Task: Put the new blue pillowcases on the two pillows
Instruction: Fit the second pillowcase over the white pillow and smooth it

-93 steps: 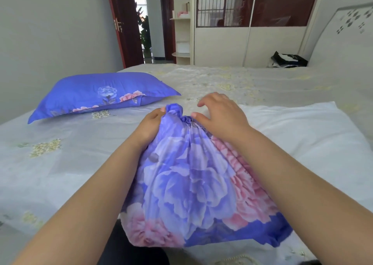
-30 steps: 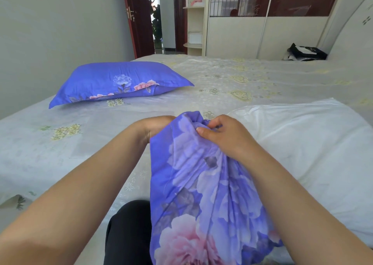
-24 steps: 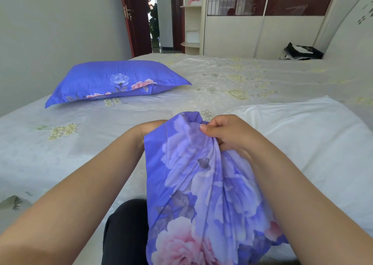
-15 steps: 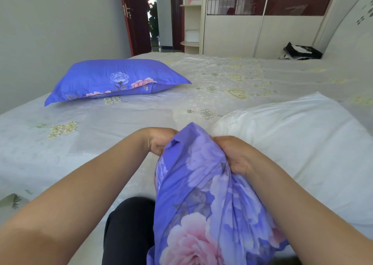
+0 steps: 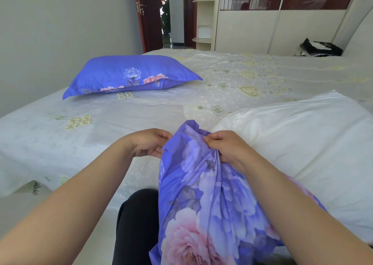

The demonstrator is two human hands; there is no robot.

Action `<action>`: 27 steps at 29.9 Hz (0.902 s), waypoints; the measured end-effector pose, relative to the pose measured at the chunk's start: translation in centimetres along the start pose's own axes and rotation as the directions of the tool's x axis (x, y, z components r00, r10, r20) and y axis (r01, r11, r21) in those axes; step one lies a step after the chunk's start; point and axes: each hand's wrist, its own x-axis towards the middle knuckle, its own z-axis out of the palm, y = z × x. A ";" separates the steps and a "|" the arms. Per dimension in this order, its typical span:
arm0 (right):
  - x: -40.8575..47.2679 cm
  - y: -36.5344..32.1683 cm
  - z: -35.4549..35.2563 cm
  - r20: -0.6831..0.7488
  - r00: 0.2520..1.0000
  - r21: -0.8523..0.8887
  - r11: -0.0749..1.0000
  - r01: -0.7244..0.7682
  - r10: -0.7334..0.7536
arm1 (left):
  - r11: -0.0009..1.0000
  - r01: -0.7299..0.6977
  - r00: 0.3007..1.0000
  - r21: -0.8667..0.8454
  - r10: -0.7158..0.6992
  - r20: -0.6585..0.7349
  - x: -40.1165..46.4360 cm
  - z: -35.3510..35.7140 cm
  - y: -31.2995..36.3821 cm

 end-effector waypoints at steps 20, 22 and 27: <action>0.0 1.0 -0.7 -0.246 0.960 -0.355 0.934 0.039 -0.133 | 0.980 -0.025 0.996 -0.197 0.041 0.079 1.9 4.0 -1.8; 0.3 0.8 -0.2 -0.206 0.953 -0.574 0.816 0.065 -0.221 | 0.996 -0.046 0.975 -0.070 0.030 -0.219 1.0 2.5 -2.1; 1.0 -0.5 1.6 -0.116 0.941 -0.892 0.451 0.043 -0.319 | 0.983 -0.148 0.903 -0.104 0.092 -0.420 -3.9 1.6 0.3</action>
